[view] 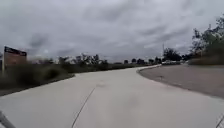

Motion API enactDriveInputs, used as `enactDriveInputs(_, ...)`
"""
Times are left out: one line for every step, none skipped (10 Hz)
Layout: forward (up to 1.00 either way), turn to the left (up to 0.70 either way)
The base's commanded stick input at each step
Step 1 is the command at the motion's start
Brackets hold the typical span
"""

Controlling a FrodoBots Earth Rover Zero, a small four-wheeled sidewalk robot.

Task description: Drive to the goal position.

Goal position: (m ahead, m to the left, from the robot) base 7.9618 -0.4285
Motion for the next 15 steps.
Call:
enactDriveInputs(0.85, 0.0)
enactDriveInputs(0.85, 0.0)
enactDriveInputs(0.85, 0.0)
enactDriveInputs(0.85, 0.0)
enactDriveInputs(0.85, 0.0)
enactDriveInputs(0.85, 0.0)
enactDriveInputs(0.85, 0.0)
enactDriveInputs(0.85, 0.0)
enactDriveInputs(0.85, 0.0)
enactDriveInputs(0.85, 0.0)
enactDriveInputs(0.85, 0.0)
enactDriveInputs(0.85, 0.0)
enactDriveInputs(0.85, 0.0)
enactDriveInputs(0.85, 0.0)
enactDriveInputs(0.85, 0.0)
